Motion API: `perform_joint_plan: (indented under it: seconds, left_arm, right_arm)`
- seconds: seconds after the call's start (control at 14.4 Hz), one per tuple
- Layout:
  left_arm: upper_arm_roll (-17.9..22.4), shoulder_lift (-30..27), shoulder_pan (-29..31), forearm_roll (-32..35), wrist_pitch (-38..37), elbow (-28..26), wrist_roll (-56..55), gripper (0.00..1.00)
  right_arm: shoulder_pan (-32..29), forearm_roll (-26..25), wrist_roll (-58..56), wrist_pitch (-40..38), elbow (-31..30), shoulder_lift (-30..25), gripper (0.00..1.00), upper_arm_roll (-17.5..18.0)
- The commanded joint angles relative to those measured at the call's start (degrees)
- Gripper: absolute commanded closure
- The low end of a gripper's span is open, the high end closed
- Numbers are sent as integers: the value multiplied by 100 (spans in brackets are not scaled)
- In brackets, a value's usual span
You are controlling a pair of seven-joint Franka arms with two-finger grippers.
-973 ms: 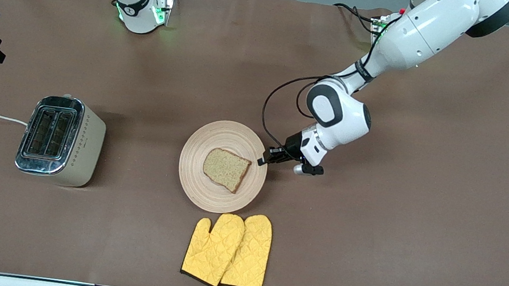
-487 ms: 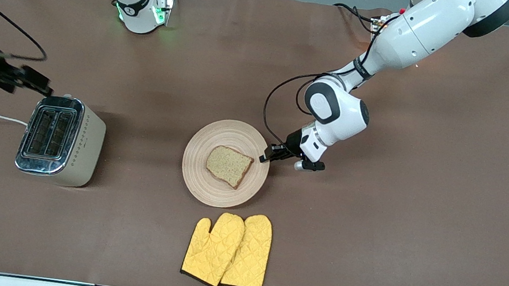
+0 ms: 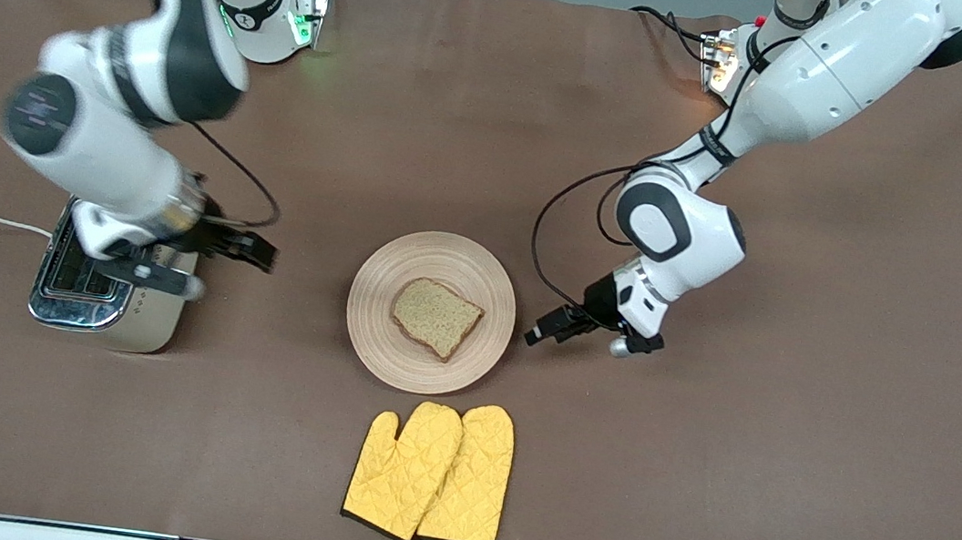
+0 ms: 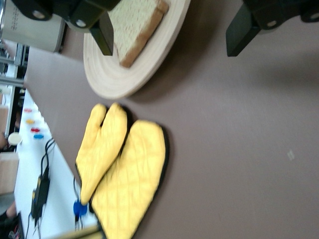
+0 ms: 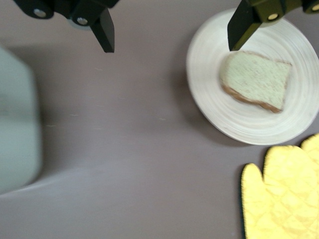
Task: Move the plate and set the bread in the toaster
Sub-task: 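Release the plate with the left gripper while the right gripper reaches the bread, then grasp the bread slice with the right gripper while the left gripper retracts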
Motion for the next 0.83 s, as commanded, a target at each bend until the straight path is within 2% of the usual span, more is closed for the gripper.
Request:
perform_joint_plan:
  seconds: [0.0, 0.07, 0.21, 0.35, 0.56, 0.63, 0.76]
  left_arm:
    - [0, -114, 351, 340, -20, 114, 84, 0]
    - [9, -70, 509, 682, -81, 193, 76, 0]
    - [79, 35, 861, 1185, -667, 404, 41, 0]
    - [543, 27, 1012, 1554, -1641, 684, 32, 0]
    - [1457, 27, 1003, 2475, -3040, 1273, -300, 0]
    - [1651, 45, 1003, 2948, -3435, 1518, -642, 0]
    - [1741, 1, 1029, 3793, -3807, 1854, -1231, 0]
  right_arm:
    - [490, 120, 716, 818, 52, 686, 0, -55]
    - [614, 120, 945, 1048, 61, 898, 0, -55]
    - [904, 120, 1323, 1435, 61, 1294, 0, -55]
    - [1098, 112, 1554, 1647, 61, 1558, 3, -64]
    - [1142, 112, 1563, 1683, 87, 1770, 25, -64]
    - [1212, 112, 1572, 1683, 78, 1796, 33, -64]
    - [1266, 112, 1572, 1692, 78, 1875, 48, -64]
